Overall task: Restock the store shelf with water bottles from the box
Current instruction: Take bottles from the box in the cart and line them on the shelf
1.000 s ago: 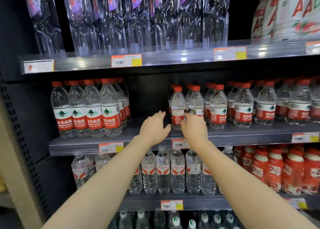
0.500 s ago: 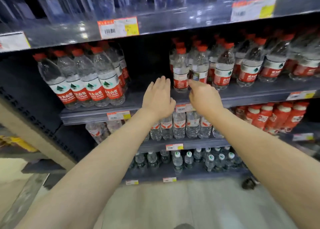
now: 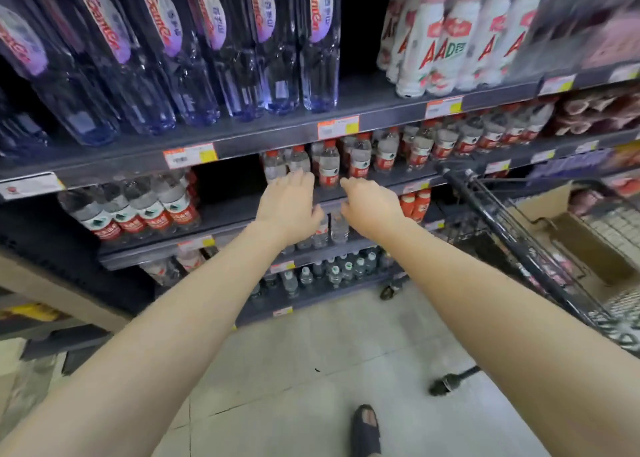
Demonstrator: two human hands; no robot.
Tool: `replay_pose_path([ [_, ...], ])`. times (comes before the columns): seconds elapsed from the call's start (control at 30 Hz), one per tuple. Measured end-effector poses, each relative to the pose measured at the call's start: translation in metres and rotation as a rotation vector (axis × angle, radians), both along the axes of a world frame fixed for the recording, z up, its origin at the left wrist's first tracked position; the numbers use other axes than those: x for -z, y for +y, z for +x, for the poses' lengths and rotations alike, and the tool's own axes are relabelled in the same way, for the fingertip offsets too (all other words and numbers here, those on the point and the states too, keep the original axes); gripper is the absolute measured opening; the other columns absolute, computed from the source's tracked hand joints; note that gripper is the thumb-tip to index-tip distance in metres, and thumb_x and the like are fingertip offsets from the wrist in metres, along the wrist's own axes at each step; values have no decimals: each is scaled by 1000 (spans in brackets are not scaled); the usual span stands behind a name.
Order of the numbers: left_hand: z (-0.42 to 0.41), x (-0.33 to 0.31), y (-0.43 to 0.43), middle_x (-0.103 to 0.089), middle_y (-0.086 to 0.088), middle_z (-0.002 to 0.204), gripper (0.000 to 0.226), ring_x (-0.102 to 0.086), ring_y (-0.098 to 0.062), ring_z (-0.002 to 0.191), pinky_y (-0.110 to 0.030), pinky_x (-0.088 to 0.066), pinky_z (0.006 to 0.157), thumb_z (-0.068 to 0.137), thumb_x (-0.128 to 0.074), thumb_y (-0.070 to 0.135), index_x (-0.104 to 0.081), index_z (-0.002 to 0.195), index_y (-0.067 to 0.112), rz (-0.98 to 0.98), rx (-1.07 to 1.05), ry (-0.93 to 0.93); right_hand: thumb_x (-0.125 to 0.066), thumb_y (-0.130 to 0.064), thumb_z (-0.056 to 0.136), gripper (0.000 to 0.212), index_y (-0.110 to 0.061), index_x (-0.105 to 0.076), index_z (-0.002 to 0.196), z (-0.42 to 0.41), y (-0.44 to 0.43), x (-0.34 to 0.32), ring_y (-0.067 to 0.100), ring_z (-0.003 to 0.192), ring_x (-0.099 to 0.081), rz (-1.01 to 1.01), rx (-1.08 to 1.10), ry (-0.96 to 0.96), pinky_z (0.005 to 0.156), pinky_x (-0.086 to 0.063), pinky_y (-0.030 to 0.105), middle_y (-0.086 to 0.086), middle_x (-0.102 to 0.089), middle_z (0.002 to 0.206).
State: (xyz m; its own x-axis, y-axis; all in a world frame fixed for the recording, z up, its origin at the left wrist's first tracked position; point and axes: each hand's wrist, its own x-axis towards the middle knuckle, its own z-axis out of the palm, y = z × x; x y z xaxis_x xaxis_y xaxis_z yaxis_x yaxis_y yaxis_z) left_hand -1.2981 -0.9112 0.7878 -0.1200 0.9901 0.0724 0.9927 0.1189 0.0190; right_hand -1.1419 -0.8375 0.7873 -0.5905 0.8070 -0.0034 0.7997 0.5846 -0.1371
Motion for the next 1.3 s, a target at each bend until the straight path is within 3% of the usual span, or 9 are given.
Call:
replay_pose_path([
  [0.1,43,-32,6,-56,-15,141,60,-57,-35,128,-46,-49,102,97,-53,45,-49,144,8,22,65,4,-50,-18,102,36,-14,-52,138,55,-2,-31,31,109,-63,33,53,-17,70,-49,39,8,-62,126],
  [0.17,81,-51,13,-54,-16,146,66,-55,-36,132,-47,-49,104,98,-52,46,-44,151,8,34,103,7,-53,-14,101,32,-14,-54,133,97,-1,-45,29,115,-61,55,90,-47,68,-46,37,6,-60,126],
  [0.27,148,-69,25,-53,-16,148,69,-55,-35,133,-46,-50,103,99,-52,47,-40,155,9,42,164,-6,-52,-10,100,49,-15,-45,149,169,6,-62,25,142,-44,65,116,-80,88,-56,43,6,-49,151],
  [0.37,228,-82,39,-45,-15,158,73,-51,-34,140,-44,-49,107,101,-49,48,-32,161,10,23,207,-29,-49,-19,106,53,-17,-35,157,253,16,-77,21,153,-28,51,159,-67,105,-50,46,4,-36,163],
  [0.53,369,-97,68,-42,-11,162,73,-50,-32,141,-44,-47,109,104,-47,47,-26,164,12,-5,210,-95,-48,-34,107,51,-20,-39,155,401,37,-87,23,141,-45,56,186,-74,86,-56,40,3,-42,158],
  [0.73,501,-81,97,-49,-11,153,68,-55,-31,133,-45,-52,103,103,-48,50,-33,159,13,-67,262,-56,-50,-17,103,45,-13,-44,148,539,51,-84,27,133,-52,-13,283,-70,81,-50,38,9,-48,148],
  [0.93,582,-65,140,-54,-11,147,62,-61,-31,121,-45,-55,96,103,-46,50,-42,152,13,-111,288,-57,-46,-12,101,56,-23,-37,155,608,84,-64,29,131,-54,-92,363,-25,94,-55,47,4,-42,157],
  [1.13,623,-36,202,-58,-15,135,54,-61,-36,118,-45,-51,94,104,-45,47,-47,144,11,-208,223,-137,-46,-12,99,60,-20,-36,157,642,140,-46,26,138,-49,-144,337,-35,100,-52,45,3,-44,158],
  [1.3,645,11,277,-58,-16,132,51,-60,-37,116,-45,-49,90,104,-45,47,-48,140,10,-263,157,-194,-47,-18,95,56,-26,-47,151,658,218,-4,26,109,-67,-224,306,-76,78,-58,37,2,-66,133],
])
